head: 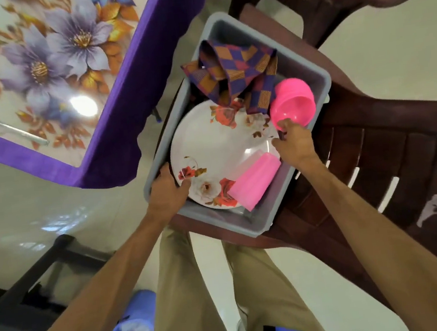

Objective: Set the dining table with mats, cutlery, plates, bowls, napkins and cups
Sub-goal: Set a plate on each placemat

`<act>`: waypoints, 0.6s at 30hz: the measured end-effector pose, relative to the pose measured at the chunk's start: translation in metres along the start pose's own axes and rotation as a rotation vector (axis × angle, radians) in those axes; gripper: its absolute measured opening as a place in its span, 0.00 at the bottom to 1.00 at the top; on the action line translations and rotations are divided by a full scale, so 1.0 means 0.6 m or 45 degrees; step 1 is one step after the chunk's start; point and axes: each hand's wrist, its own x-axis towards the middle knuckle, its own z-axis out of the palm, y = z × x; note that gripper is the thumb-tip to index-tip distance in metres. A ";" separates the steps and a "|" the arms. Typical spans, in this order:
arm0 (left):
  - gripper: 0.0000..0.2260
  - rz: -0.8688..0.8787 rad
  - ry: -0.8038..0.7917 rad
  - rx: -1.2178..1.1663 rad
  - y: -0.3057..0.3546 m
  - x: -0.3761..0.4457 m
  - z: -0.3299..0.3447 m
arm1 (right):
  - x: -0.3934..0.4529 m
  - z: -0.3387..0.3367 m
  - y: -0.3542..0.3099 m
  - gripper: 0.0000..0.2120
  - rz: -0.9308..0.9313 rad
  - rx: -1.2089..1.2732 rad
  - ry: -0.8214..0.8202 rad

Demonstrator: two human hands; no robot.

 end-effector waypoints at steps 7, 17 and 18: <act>0.23 -0.038 0.120 -0.071 0.000 0.019 0.018 | 0.033 0.023 0.007 0.26 -0.058 -0.059 0.055; 0.24 -0.097 0.013 -0.167 0.012 0.012 -0.003 | -0.009 0.030 0.004 0.16 -0.062 0.064 0.076; 0.24 -0.095 0.003 -0.158 0.012 0.013 -0.003 | -0.011 0.034 0.007 0.16 -0.059 0.049 0.023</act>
